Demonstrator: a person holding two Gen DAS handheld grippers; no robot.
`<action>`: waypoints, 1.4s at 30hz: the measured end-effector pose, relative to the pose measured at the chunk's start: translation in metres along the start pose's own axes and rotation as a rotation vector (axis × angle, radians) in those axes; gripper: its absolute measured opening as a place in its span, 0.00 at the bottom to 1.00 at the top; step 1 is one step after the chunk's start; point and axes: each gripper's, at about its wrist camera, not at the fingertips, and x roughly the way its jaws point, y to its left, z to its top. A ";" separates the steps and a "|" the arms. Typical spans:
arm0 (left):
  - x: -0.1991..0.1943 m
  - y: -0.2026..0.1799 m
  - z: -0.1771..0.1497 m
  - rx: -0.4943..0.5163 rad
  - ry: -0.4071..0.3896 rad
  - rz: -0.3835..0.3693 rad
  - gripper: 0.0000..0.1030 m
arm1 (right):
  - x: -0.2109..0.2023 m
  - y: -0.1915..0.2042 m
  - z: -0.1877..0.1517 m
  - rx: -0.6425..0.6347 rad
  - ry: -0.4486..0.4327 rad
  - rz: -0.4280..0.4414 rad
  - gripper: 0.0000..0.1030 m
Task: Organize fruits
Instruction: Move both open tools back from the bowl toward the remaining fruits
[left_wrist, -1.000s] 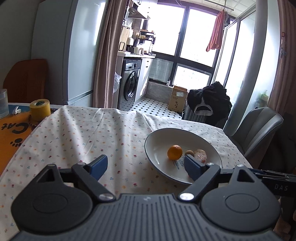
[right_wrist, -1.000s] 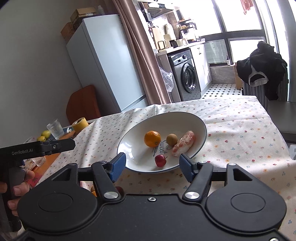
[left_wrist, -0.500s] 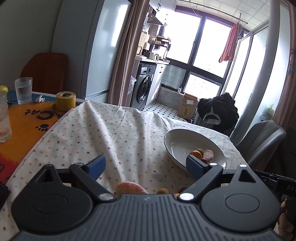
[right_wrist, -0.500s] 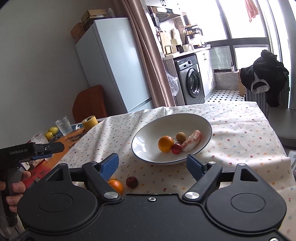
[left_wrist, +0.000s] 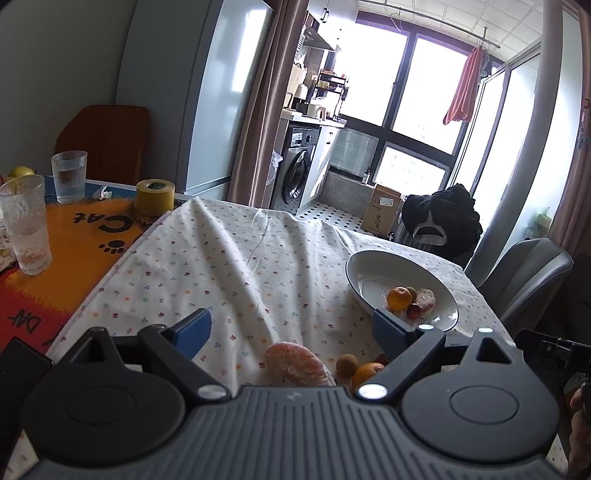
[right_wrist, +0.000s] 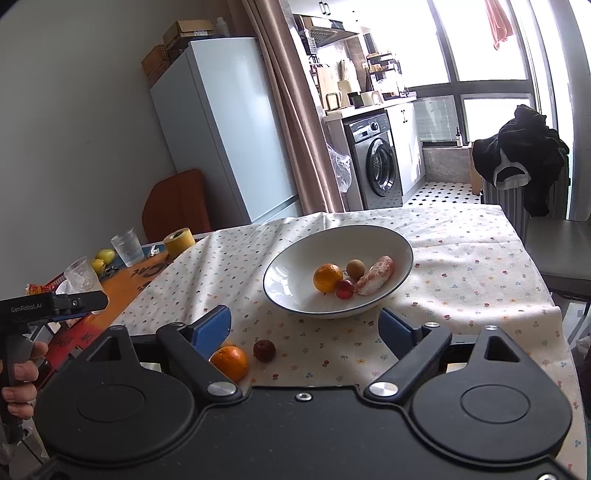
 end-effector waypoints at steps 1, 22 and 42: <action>-0.001 0.001 -0.001 0.005 0.003 0.005 0.90 | -0.001 0.001 -0.001 -0.004 0.003 0.004 0.85; -0.013 0.004 -0.039 0.032 0.090 0.058 0.90 | 0.008 0.033 -0.029 -0.028 0.131 0.059 0.88; 0.004 -0.004 -0.066 -0.046 0.137 0.092 0.90 | 0.030 0.051 -0.049 0.005 0.220 0.075 0.91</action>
